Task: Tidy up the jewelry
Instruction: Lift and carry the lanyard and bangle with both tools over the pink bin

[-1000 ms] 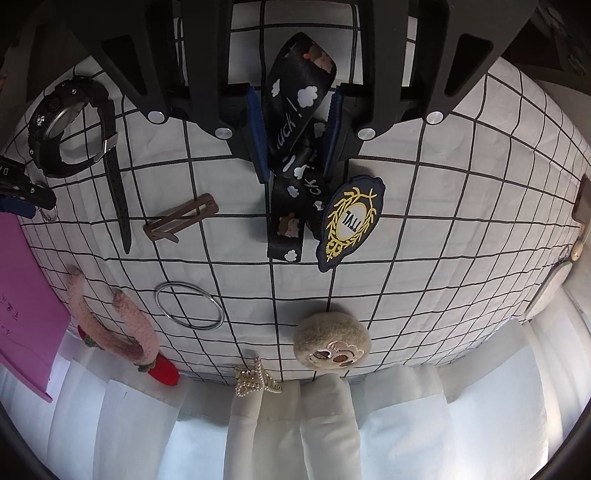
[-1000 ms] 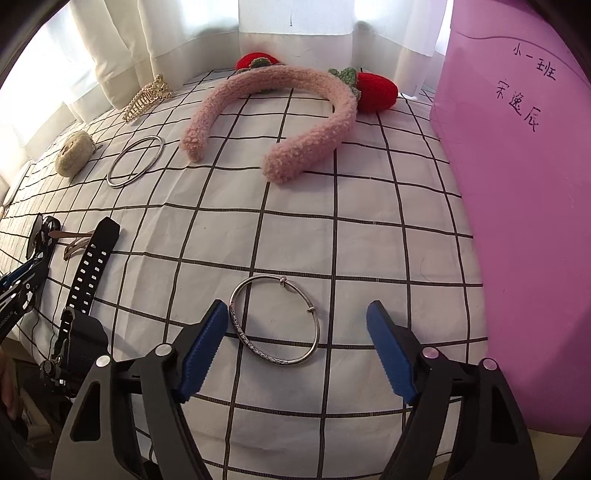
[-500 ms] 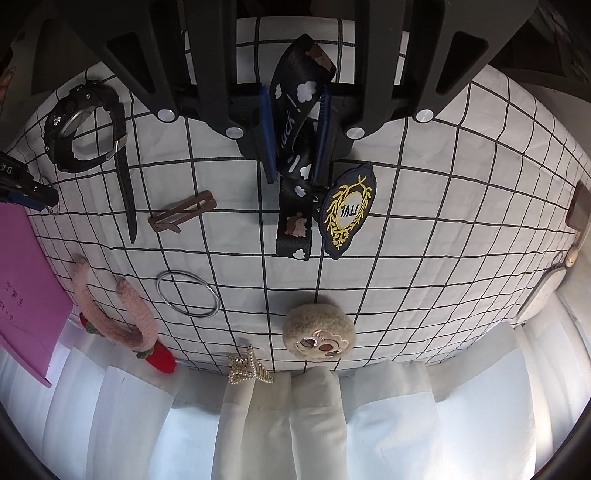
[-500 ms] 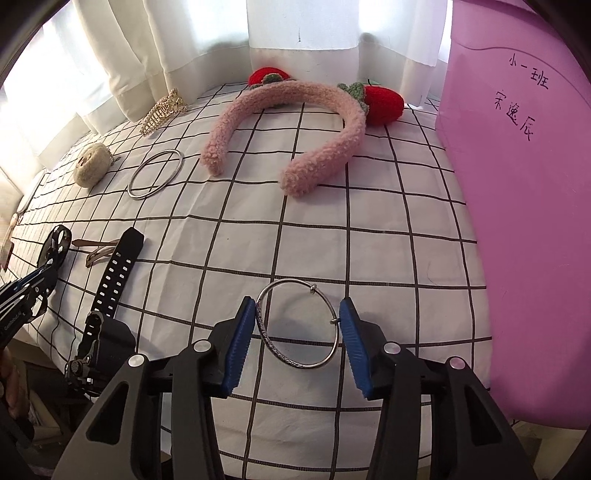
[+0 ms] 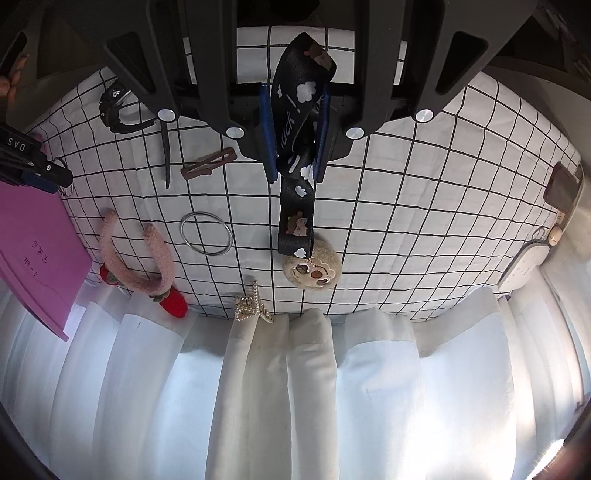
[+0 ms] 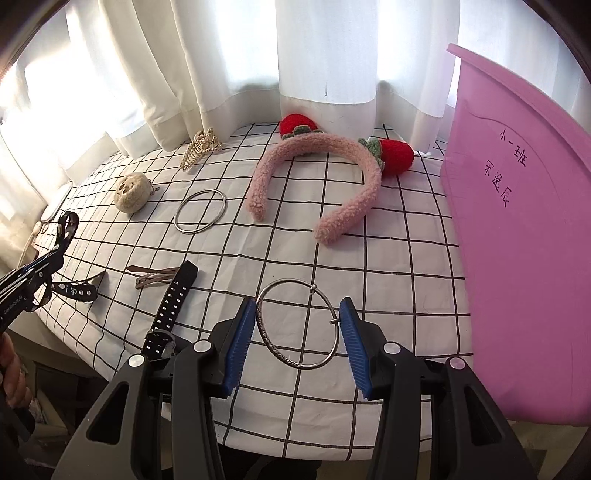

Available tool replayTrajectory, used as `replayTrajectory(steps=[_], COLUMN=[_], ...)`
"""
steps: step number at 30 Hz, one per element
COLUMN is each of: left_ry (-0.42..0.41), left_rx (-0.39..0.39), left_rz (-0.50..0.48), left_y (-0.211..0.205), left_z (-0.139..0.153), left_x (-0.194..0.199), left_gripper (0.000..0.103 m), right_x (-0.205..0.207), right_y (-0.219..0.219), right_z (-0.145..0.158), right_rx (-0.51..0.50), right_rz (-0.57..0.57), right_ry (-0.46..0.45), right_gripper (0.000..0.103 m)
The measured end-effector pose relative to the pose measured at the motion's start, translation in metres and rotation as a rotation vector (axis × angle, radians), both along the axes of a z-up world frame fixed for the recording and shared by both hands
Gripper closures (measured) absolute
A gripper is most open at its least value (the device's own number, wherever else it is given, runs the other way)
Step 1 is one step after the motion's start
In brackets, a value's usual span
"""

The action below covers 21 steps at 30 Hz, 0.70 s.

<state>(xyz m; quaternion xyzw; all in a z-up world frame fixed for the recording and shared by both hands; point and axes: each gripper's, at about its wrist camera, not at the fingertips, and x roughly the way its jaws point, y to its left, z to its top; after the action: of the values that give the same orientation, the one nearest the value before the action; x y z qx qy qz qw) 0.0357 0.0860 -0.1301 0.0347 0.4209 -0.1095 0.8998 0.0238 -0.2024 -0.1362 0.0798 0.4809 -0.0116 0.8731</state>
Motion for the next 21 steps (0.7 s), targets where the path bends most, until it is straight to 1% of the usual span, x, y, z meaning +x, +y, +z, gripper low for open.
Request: replayTrajectory(steps=[7, 10, 15, 21], left_ry=[-0.075, -0.139, -0.22, -0.269], left_rx=[-0.046, -0.055, -0.091, -0.158], left_rz=[-0.053, -0.1, -0.203, -0.372], left_y=[-0.018, -0.034, -0.069, -0.13], left_z=[0.047, 0.073, 0.114, 0.153], left_x=[-0.006, -0.01, -0.014, -0.018], left_gripper=[0.084, 0.084, 0.084, 0.084], right_x=[-0.01, -0.015, -0.025, -0.047], right_y=[-0.001, -0.006, -0.022, -0.065], right_z=[0.044, 0.067, 0.106, 0.146], right_rx=[0.023, 0.03, 0.013, -0.003], right_rz=[-0.015, -0.027, -0.066, -0.165], right_ry=[-0.088, -0.135, -0.218, -0.295], right_gripper=[0.057, 0.057, 0.057, 0.057])
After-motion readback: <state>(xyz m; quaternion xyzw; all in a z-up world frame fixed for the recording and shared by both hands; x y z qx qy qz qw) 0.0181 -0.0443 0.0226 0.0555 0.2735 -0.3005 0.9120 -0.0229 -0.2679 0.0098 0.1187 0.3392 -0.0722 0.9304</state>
